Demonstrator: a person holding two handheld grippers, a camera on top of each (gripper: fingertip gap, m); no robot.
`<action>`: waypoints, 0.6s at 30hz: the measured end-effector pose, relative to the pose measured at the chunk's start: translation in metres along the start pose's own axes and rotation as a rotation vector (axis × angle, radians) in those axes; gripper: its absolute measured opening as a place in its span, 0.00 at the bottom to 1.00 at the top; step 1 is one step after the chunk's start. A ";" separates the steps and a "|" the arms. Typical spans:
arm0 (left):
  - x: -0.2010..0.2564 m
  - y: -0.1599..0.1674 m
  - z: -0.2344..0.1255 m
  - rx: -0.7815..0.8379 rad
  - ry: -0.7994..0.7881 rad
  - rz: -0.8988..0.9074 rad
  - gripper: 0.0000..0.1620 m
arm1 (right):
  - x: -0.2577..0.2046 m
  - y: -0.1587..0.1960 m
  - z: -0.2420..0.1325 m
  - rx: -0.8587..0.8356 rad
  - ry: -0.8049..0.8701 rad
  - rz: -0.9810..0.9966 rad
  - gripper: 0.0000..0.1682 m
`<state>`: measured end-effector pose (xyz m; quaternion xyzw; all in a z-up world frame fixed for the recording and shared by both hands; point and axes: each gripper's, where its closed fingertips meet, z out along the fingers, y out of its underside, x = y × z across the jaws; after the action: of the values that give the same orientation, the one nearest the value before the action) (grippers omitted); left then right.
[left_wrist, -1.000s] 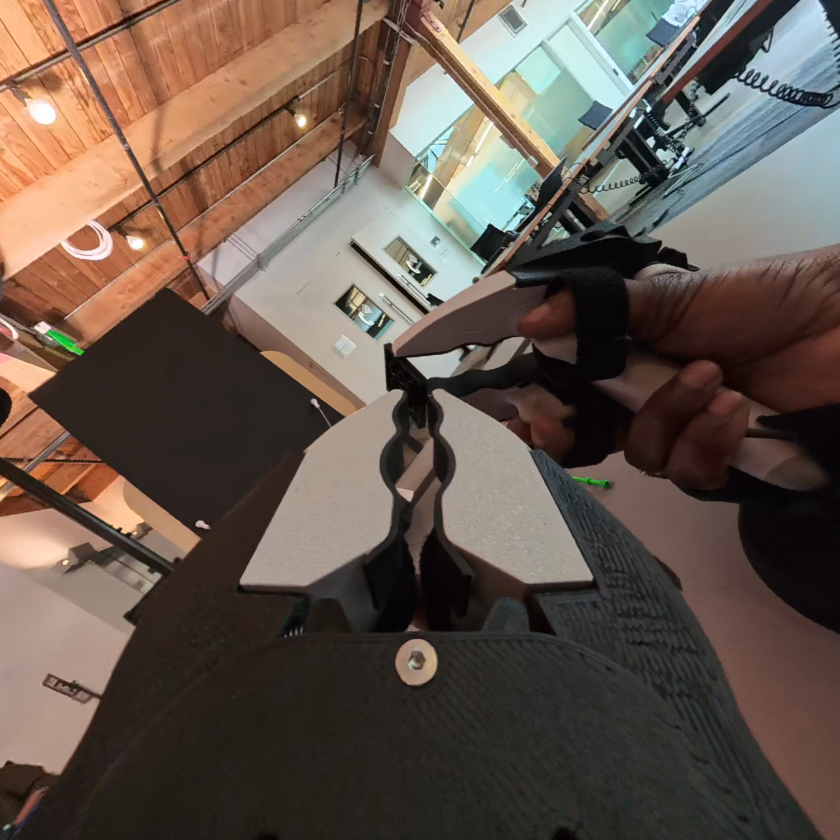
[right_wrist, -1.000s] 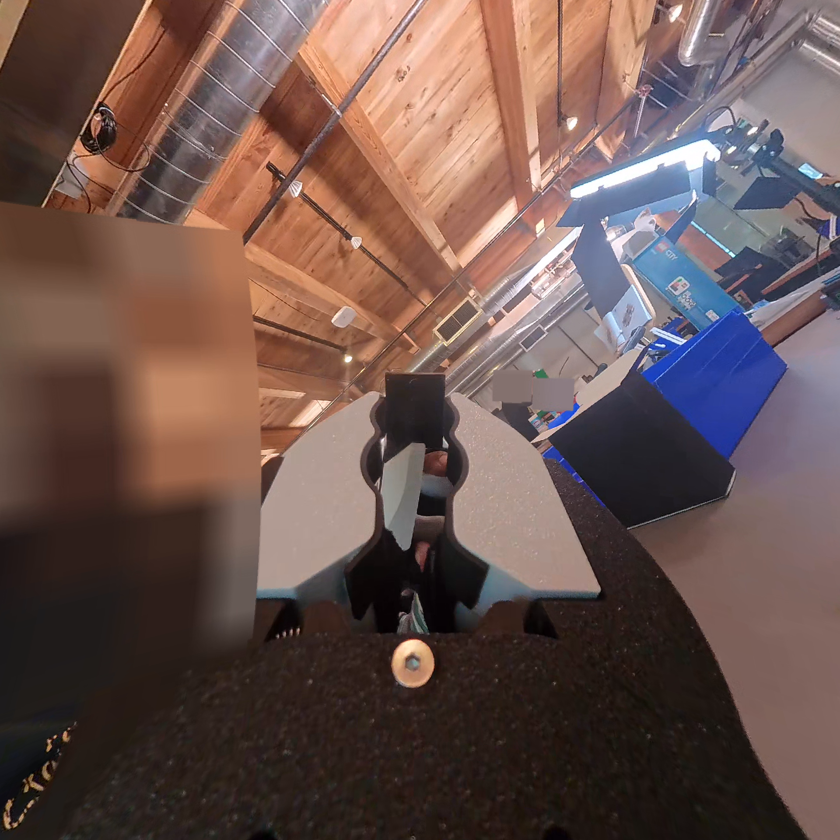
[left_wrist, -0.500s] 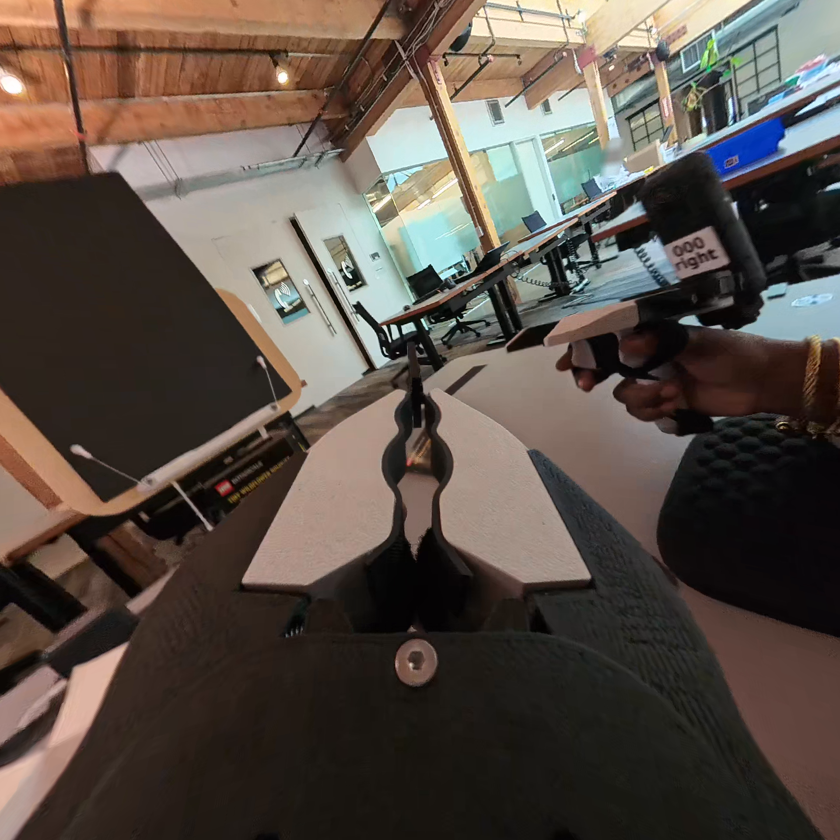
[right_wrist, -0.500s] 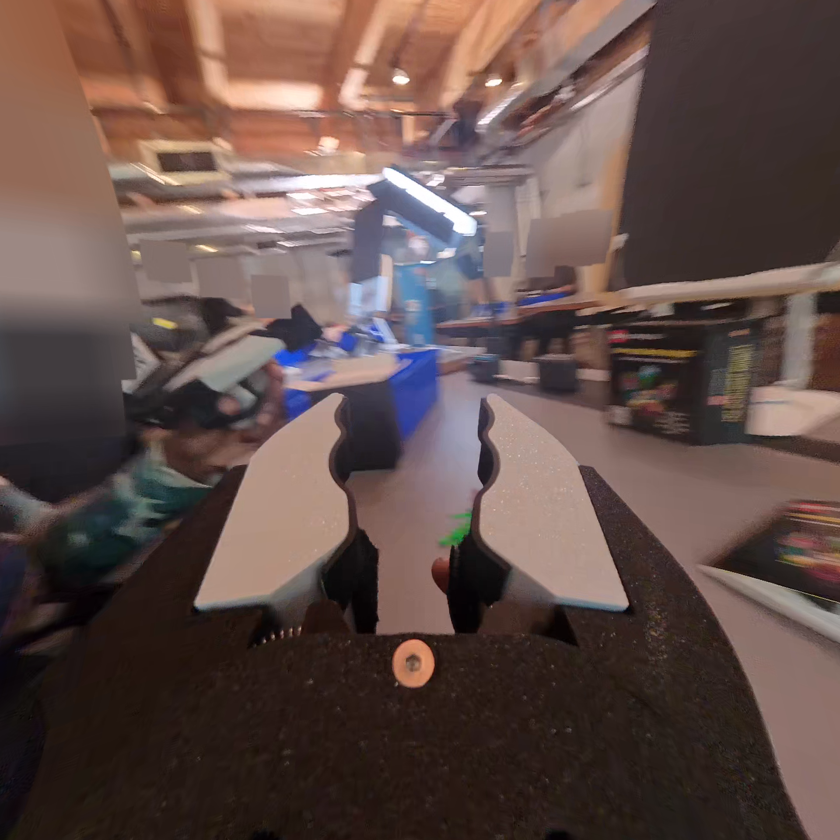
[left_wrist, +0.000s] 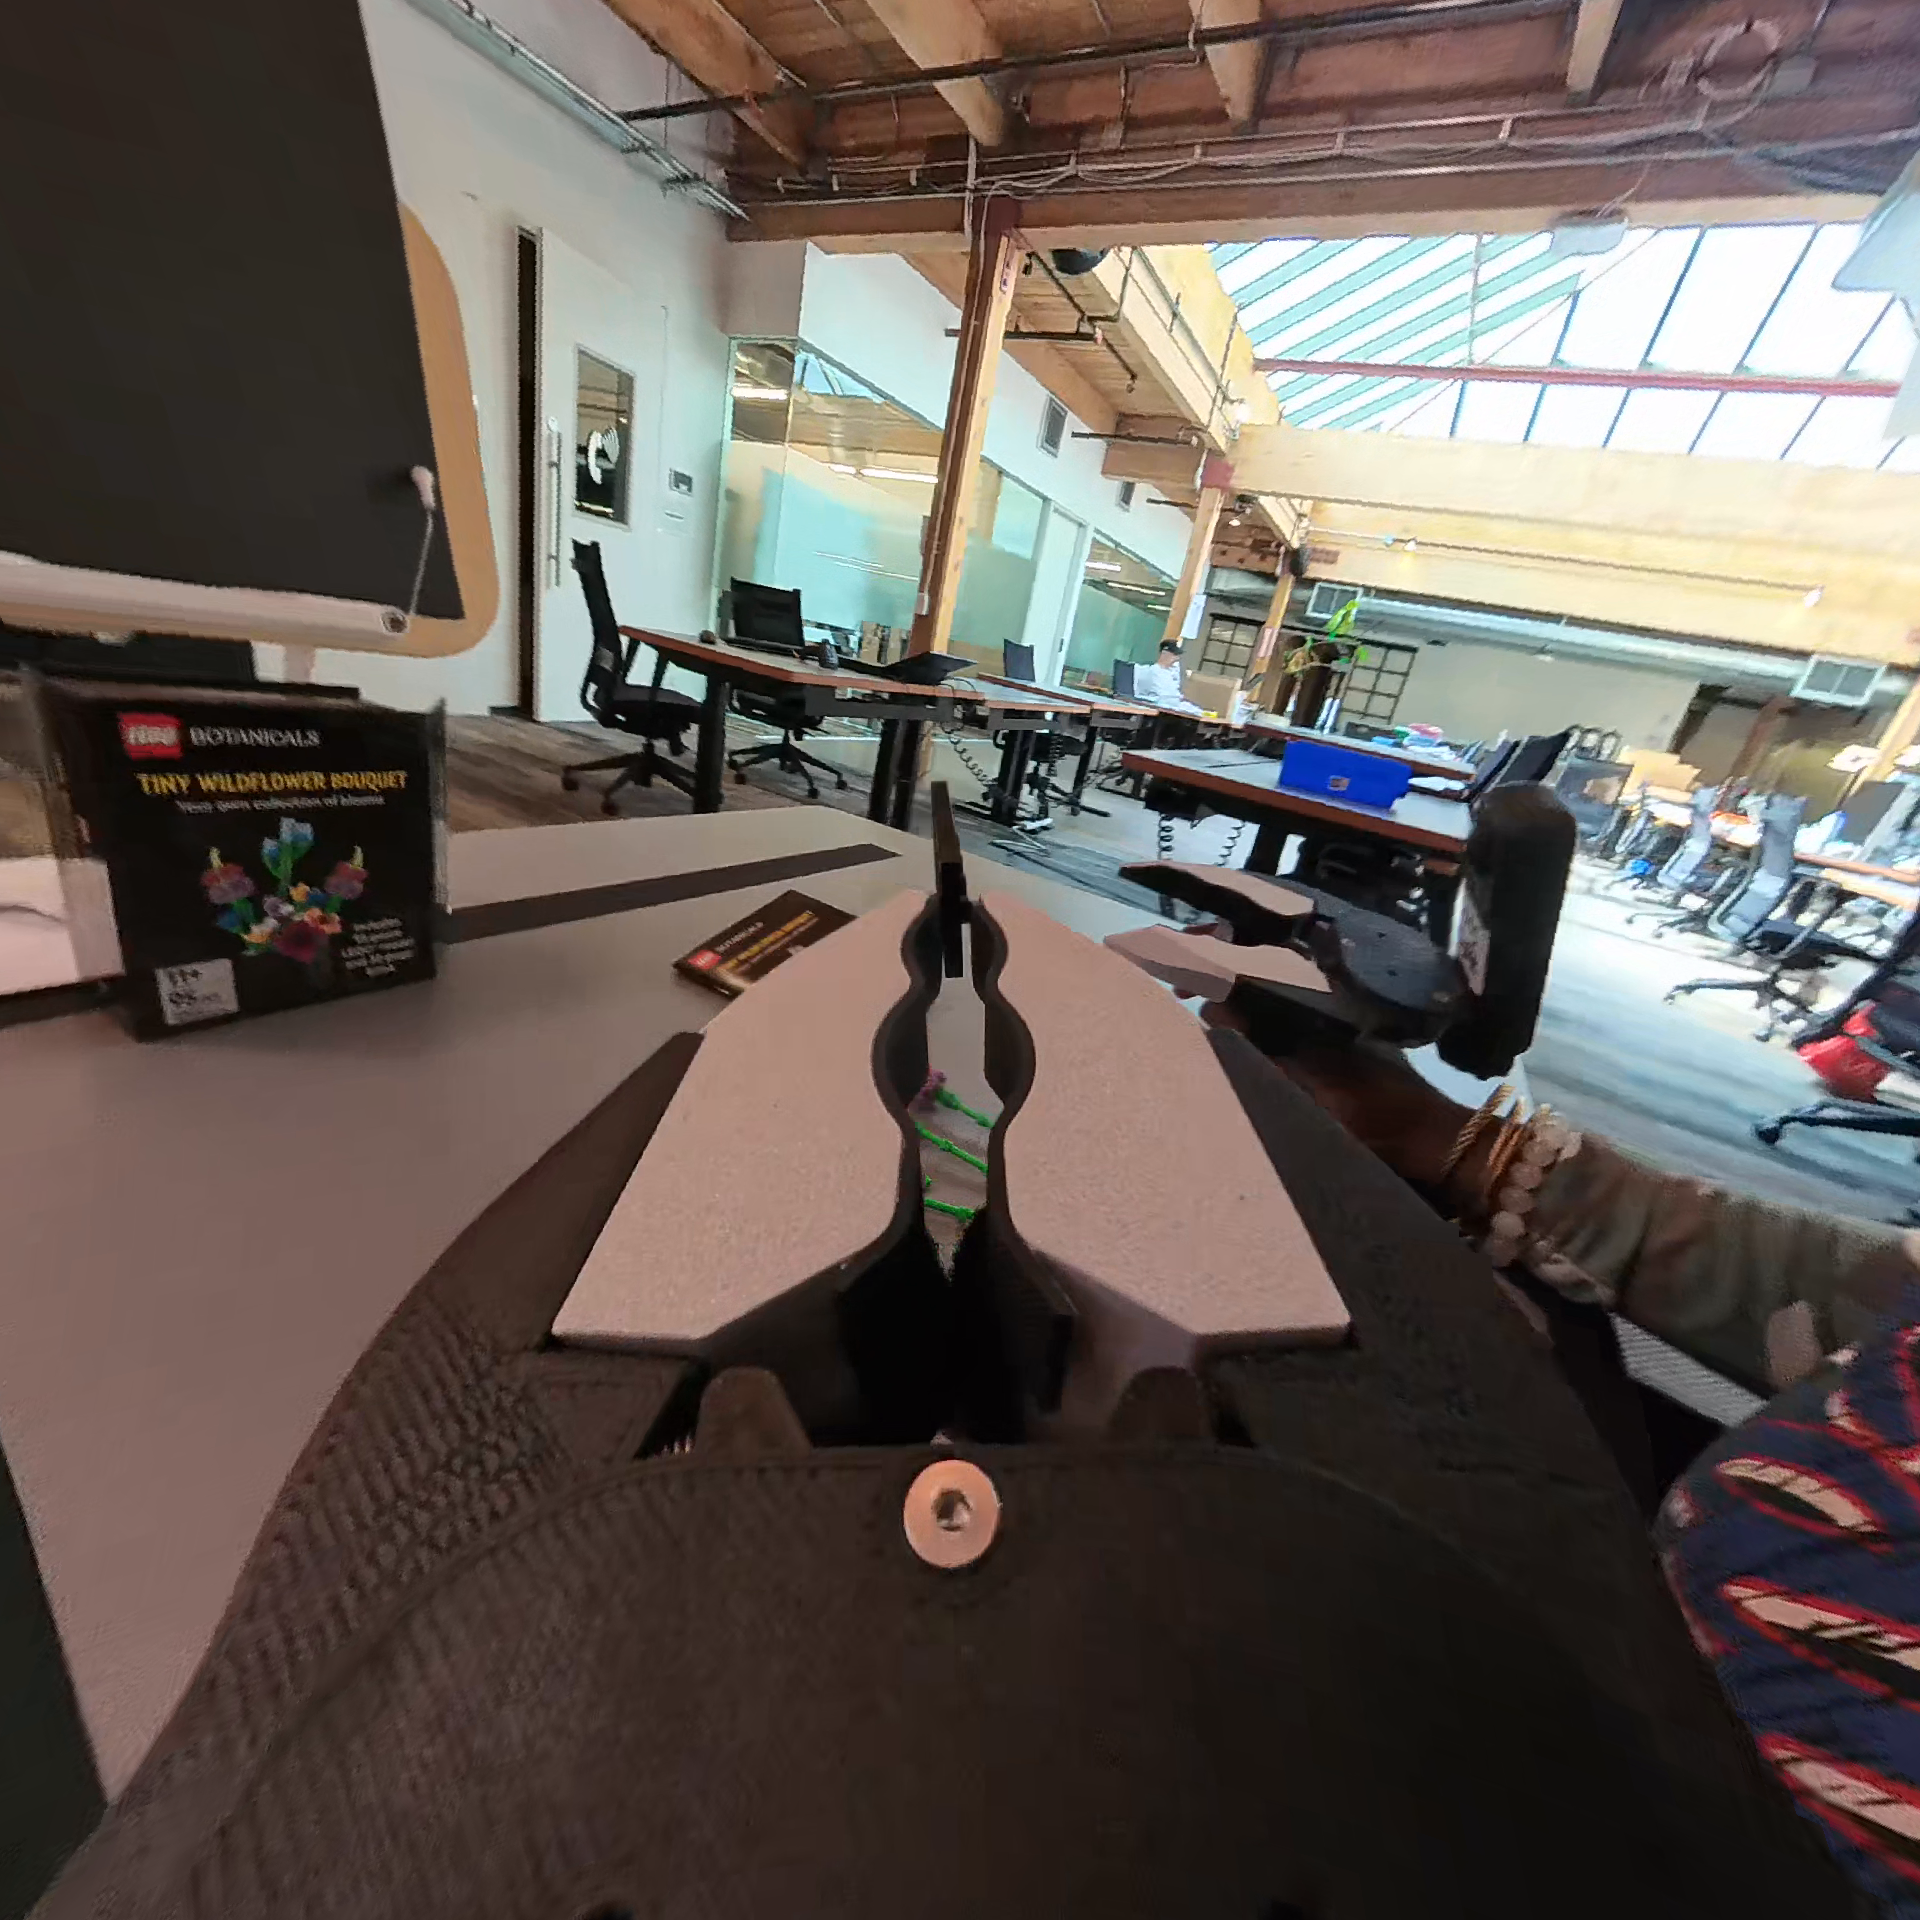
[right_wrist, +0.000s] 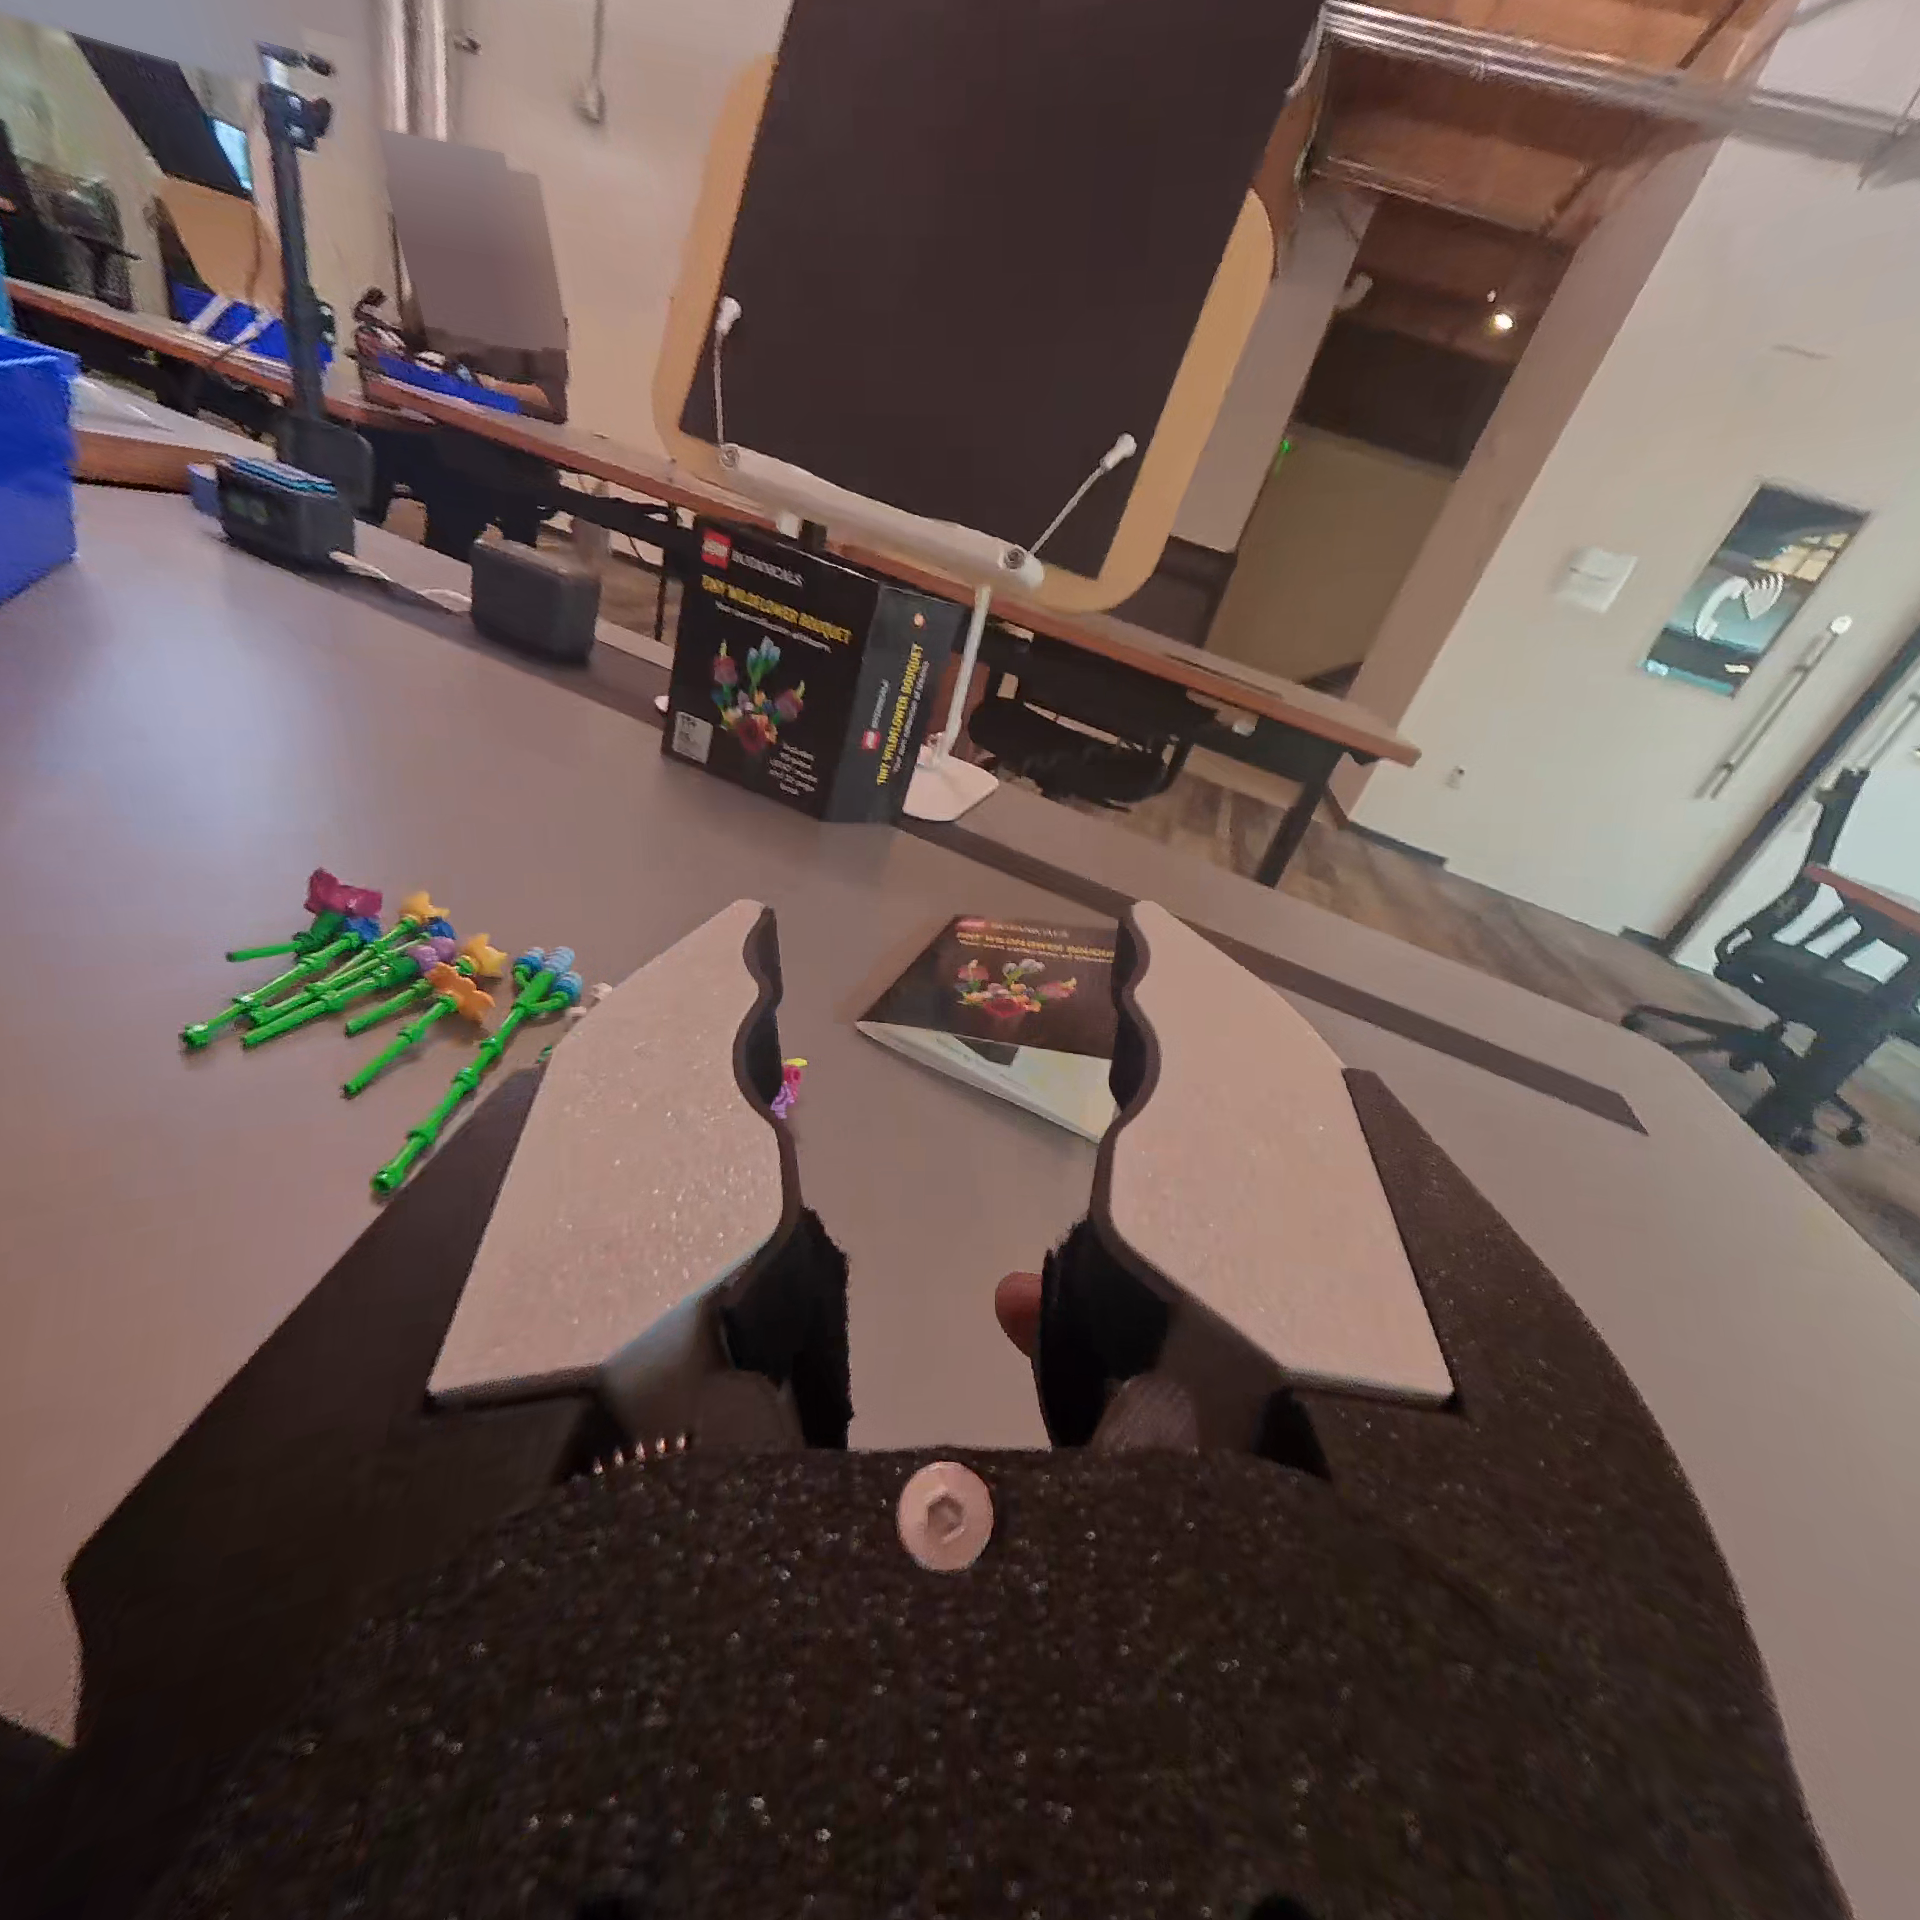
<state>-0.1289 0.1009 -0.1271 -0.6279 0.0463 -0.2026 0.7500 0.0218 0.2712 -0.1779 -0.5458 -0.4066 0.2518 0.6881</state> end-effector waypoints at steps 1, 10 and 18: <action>-0.002 0.001 -0.001 -0.001 0.004 -0.035 0.03 | 0.002 0.001 0.000 -0.002 0.008 0.014 0.37; -0.012 0.003 -0.009 0.015 0.000 -0.125 0.03 | -0.005 0.015 0.007 -0.079 -0.021 -0.012 0.37; -0.010 0.007 -0.008 -0.009 0.001 -0.104 0.03 | -0.004 0.014 0.007 -0.072 -0.027 0.012 0.37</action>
<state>-0.1394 0.0980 -0.1372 -0.6328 0.0151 -0.2415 0.7356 0.0155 0.2761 -0.1922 -0.5691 -0.4211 0.2485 0.6610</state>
